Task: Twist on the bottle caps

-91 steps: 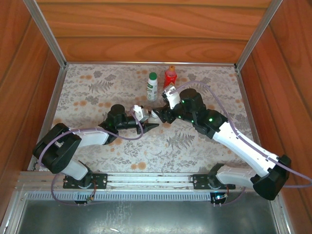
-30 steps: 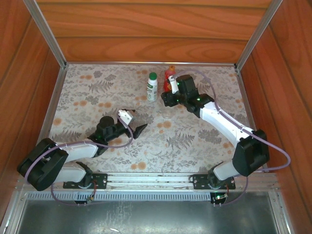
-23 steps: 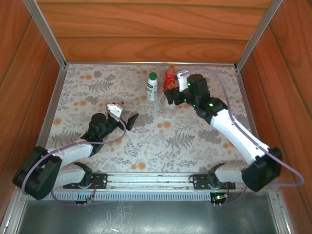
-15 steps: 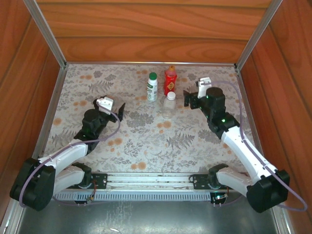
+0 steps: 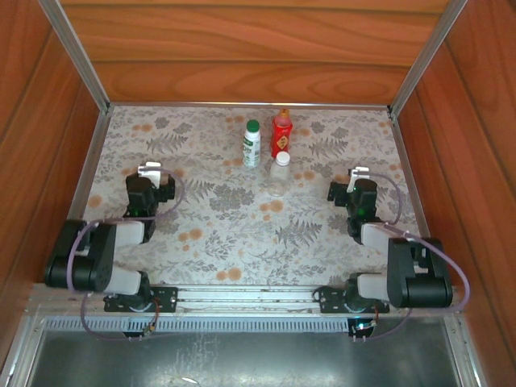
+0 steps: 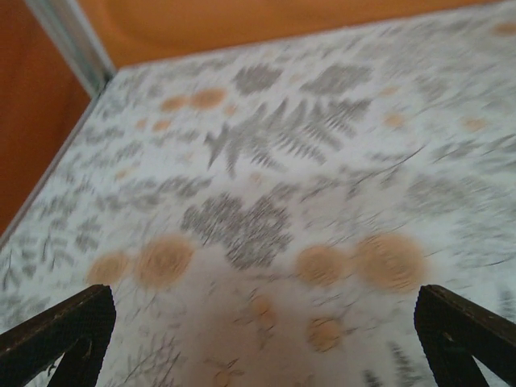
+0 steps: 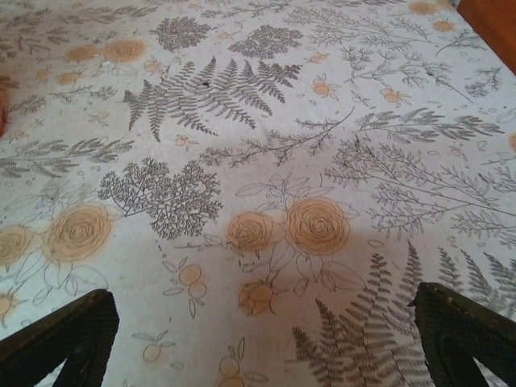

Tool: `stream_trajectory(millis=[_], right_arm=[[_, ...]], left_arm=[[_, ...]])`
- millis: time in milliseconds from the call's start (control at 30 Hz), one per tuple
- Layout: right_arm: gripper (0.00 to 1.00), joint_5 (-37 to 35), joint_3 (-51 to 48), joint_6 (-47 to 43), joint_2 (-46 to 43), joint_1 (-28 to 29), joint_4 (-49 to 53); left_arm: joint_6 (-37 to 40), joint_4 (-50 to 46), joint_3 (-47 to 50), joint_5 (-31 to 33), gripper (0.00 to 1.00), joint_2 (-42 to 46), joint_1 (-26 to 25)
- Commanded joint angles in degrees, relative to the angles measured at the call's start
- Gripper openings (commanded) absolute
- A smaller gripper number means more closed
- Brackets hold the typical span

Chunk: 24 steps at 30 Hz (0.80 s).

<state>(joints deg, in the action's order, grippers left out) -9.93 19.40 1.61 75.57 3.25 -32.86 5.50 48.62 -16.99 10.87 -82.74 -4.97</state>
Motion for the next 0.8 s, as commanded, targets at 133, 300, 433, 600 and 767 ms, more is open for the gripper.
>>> stream_trajectory(millis=[133,300,433,600,767], right_arm=[[1.00,5.9,2.4,0.8,8.7,-2.9,-14.2],[1.00,7.1,5.3,1.0,11.4,-3.3,-12.0],[1.00,7.0,5.7,0.9,11.4,-3.3,-10.9],[1.00,7.0,5.7,0.9,11.4,-3.4,-10.9],[1.00,7.0,5.7,0.9,11.4,-3.4,-10.9]], left_arm=[[-5.0,11.2,-1.3,-4.0,1.00,-7.9,4.3],[-7.3,3.6,-5.3,0.4,1.00,-7.9,4.8],[-7.3,3.5,-5.2,0.4,1.00,-7.7,4.8],[-7.3,3.5,-5.2,0.4,1.00,-7.7,4.8],[-7.3,3.5,-5.2,0.4,1.00,-7.7,4.8]])
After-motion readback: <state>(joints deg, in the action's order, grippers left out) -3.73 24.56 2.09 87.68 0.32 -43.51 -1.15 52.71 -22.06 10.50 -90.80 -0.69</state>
